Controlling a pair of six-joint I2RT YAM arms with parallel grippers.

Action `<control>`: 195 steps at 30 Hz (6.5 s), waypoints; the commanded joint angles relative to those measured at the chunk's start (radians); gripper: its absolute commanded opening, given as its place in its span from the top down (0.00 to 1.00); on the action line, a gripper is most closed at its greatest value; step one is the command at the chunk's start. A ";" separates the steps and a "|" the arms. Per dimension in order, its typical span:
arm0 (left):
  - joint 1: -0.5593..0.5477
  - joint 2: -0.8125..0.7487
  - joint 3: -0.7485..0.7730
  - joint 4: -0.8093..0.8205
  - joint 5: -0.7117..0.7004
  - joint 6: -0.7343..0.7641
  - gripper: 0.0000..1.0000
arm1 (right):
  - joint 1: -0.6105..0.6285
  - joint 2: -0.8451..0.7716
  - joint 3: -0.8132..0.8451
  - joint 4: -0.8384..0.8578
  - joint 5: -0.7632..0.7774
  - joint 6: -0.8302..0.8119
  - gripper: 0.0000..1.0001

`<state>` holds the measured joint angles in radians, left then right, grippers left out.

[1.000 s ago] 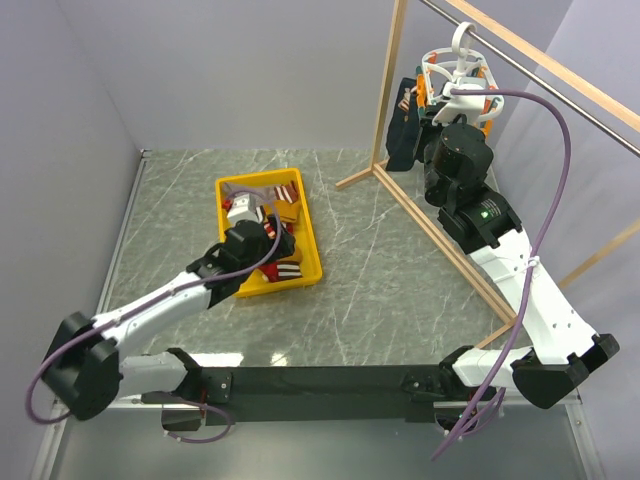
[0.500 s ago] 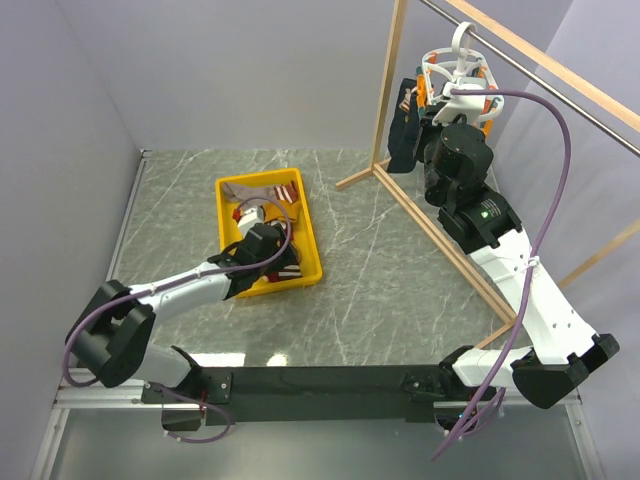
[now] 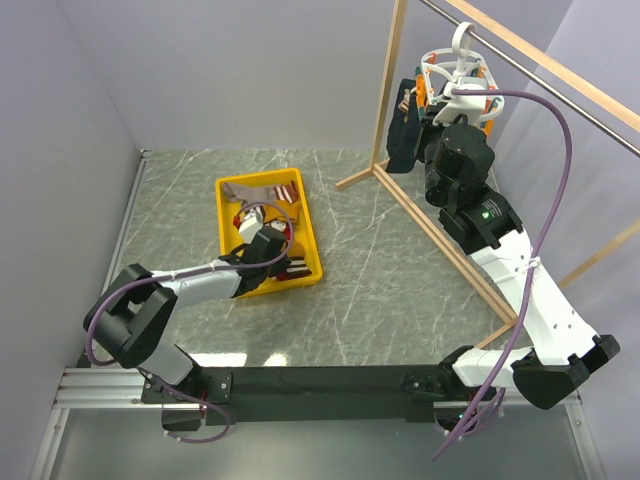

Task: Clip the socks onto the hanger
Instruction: Adjust the sock in the bin, then pick up the sock from the bin, then clamp the sock onto the hanger.

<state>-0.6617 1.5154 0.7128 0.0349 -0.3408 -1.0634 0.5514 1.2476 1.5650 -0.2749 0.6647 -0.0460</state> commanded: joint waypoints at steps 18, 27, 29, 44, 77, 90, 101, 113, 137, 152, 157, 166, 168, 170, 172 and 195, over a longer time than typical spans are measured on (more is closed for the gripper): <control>0.119 -0.362 0.210 -0.327 -0.331 -0.516 1.00 | -0.004 -0.022 0.003 0.020 -0.019 0.005 0.89; 0.188 -0.118 0.381 -0.667 -0.319 -0.965 1.00 | -0.004 -0.010 0.001 0.016 -0.034 0.029 0.90; 0.200 -0.071 0.363 -0.594 -0.253 -0.963 0.99 | -0.002 -0.010 -0.005 0.022 -0.033 0.028 0.90; 0.321 -0.046 0.522 -0.394 -0.032 0.292 0.01 | -0.004 -0.010 0.001 0.025 -0.001 0.014 0.90; 0.352 -0.029 0.254 -0.231 0.702 2.151 0.07 | -0.007 -0.036 -0.048 0.086 -0.019 0.055 0.89; 0.315 0.066 0.191 -0.092 0.632 2.264 0.08 | -0.010 -0.039 -0.059 0.114 -0.036 0.055 0.87; 0.286 0.114 0.162 -0.043 0.583 2.277 0.32 | -0.018 -0.034 -0.057 0.112 -0.037 0.066 0.87; 0.272 0.134 0.171 0.010 0.618 2.196 0.75 | -0.030 -0.047 -0.072 0.115 -0.031 0.058 0.87; 0.197 -0.282 0.268 0.348 0.803 0.991 0.99 | -0.042 -0.039 0.015 -0.001 -0.132 0.204 0.89; 0.002 -0.025 0.526 0.591 0.738 0.286 0.99 | -0.051 -0.077 0.044 -0.021 -0.367 0.279 0.91; -0.065 0.113 0.693 0.569 0.738 0.260 0.99 | -0.051 -0.085 0.067 -0.036 -0.363 0.284 0.92; -0.111 0.285 0.918 0.559 0.781 0.207 0.99 | -0.051 -0.089 0.030 -0.018 -0.407 0.238 0.94; -0.111 0.310 0.944 0.542 0.792 0.204 0.99 | -0.053 -0.103 0.006 0.000 -0.415 0.224 0.94; -0.111 0.324 0.976 0.540 0.816 0.201 0.99 | -0.051 -0.120 -0.009 0.014 -0.412 0.209 0.95; -0.111 0.344 0.997 0.569 0.842 0.195 0.99 | -0.053 -0.132 -0.028 0.035 -0.399 0.192 0.95; -0.110 0.325 0.984 0.580 1.001 0.266 0.99 | -0.056 -0.126 -0.030 0.040 -0.402 0.083 0.94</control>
<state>-0.7719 1.8954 1.6886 0.5812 0.6403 -0.8288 0.4992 1.1355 1.5280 -0.2607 0.2867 0.0677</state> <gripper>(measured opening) 0.015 0.338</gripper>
